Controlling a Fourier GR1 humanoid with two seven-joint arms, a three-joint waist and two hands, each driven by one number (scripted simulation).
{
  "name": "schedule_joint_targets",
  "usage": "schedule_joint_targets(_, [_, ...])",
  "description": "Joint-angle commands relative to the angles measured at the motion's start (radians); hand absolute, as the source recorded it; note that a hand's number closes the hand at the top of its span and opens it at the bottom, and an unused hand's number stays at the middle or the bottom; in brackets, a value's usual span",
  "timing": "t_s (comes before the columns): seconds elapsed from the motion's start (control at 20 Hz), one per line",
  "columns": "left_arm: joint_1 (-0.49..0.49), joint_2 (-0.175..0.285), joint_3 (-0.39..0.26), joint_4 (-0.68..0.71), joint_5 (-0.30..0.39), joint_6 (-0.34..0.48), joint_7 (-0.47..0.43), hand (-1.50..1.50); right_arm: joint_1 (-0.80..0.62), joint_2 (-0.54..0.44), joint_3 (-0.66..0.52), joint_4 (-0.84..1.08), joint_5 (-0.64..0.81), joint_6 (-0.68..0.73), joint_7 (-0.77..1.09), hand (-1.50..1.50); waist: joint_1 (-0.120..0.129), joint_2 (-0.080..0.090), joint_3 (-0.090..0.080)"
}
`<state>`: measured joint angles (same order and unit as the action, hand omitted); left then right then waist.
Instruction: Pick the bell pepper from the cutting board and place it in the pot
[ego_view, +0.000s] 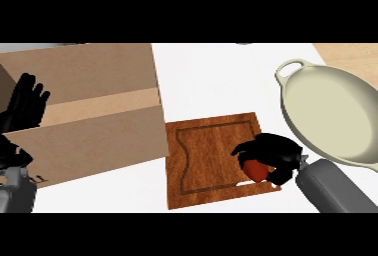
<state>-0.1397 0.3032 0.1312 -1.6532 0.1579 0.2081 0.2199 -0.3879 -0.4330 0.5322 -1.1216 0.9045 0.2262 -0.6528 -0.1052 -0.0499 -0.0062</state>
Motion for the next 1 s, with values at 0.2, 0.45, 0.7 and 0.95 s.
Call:
schedule_joint_targets(0.2, [0.063,0.023,0.043,-0.012,-0.007,0.017,0.014,0.0,0.338,-0.024,-0.172,-0.33,-0.194,-0.076,0.145,1.5,-0.085,0.001,0.002])
schedule_joint_targets(0.45, [0.089,0.025,0.046,-0.046,0.008,0.004,0.017,0.0,0.462,0.002,-0.322,-0.589,-0.345,-0.131,0.23,1.5,-0.077,0.005,0.002])
schedule_joint_targets(0.7, [0.083,-0.001,0.005,-0.076,0.003,0.006,0.02,0.0,0.56,-0.048,-0.531,-0.86,-0.504,-0.12,0.345,1.5,-0.035,0.02,0.003])
schedule_joint_targets(0.95, [0.062,-0.009,-0.015,-0.049,0.007,-0.007,0.0,0.0,0.692,-0.063,-0.707,-1.123,-0.627,-0.099,0.524,1.5,0.023,0.036,0.003])
